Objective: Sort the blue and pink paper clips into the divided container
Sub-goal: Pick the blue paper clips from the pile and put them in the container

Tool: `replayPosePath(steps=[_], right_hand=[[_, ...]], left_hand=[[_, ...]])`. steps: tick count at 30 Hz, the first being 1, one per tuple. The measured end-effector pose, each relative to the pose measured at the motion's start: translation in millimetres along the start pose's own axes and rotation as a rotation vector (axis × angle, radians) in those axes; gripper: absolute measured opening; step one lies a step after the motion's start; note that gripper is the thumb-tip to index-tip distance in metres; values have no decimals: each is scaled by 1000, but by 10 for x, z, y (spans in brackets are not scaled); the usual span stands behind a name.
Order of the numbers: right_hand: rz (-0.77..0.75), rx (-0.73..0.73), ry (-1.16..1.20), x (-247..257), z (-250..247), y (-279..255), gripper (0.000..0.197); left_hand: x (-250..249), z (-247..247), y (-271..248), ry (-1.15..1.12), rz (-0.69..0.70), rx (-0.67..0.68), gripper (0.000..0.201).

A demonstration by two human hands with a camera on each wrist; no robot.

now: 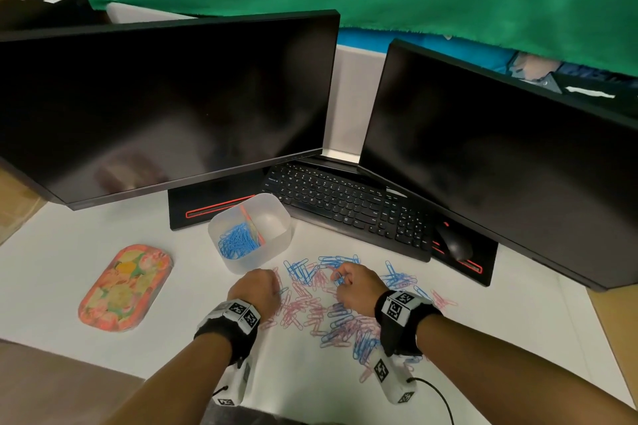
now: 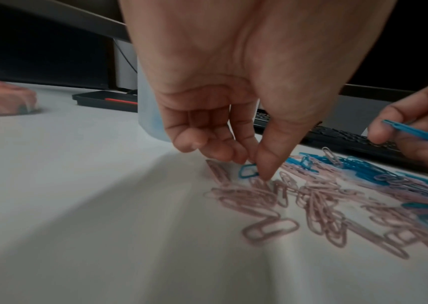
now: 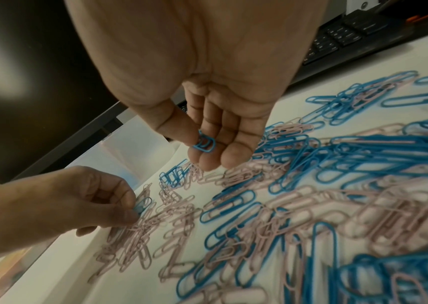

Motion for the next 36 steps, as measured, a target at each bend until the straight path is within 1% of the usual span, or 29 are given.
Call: replayPosePath(steps=[1, 3, 6, 9, 11, 13, 16, 18, 20, 22, 25, 26, 27, 28, 31, 34, 36], right_hand=[[3, 2, 15, 1, 7, 11, 21], [20, 10, 36, 7, 22, 17, 21], [60, 40, 82, 30, 63, 11, 21], [114, 93, 182, 78, 142, 13, 19], [111, 143, 239, 203, 229, 21, 18], [71, 178, 275, 416, 325, 54, 16], [17, 212, 333, 762, 490, 146, 15], [-9, 228, 357, 980, 607, 218, 14], [-19, 214, 340, 1158, 692, 304, 11], [-16, 203, 315, 1318, 777, 375, 12], [-12, 182, 284, 1541, 875, 462, 18], [-10, 172, 282, 1606, 890, 481, 18], [-9, 165, 269, 1661, 902, 493, 14], [-15, 155, 256, 1711, 893, 497, 12], [-62, 135, 251, 1768, 805, 479, 27], [-125, 81, 154, 1627, 560, 439, 25], [-149, 35, 66, 1421, 355, 418, 21]], left_hand=[[5, -8, -4, -16, 2, -6, 8], [28, -16, -22, -74, 3, -16, 13], [49, -77, -85, -309, 21, -58, 20], [96, -201, -183, -573, 17, -87, 17], [151, -297, -230, -757, -18, -80, 21], [219, -406, -254, -953, -55, -84, 27], [334, -563, -258, -1206, -135, -111, 25], [455, -620, -229, -1303, -215, -135, 22], [598, -646, -180, -1329, -293, -147, 22], [723, -635, -112, -1321, -345, -145, 23], [865, -629, -33, -1291, -404, -167, 26], [896, -652, -22, -1267, -416, -188, 29], [917, -690, -20, -1223, -421, -211, 31], [929, -735, -23, -1171, -415, -233, 32], [871, -885, -48, -1040, -336, -304, 30], [732, -1018, -109, -896, -248, -386, 19], [534, -1040, -119, -818, -136, -392, 17]])
Point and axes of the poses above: each hand's wrist, its own y-axis towards the middle knuckle, its own z-axis out of the palm, x = y × z, the point moved 9 cm from there along y, towards the middle knuckle, and after that the axes turned 15 degrees about y, right-handed, at the moved point
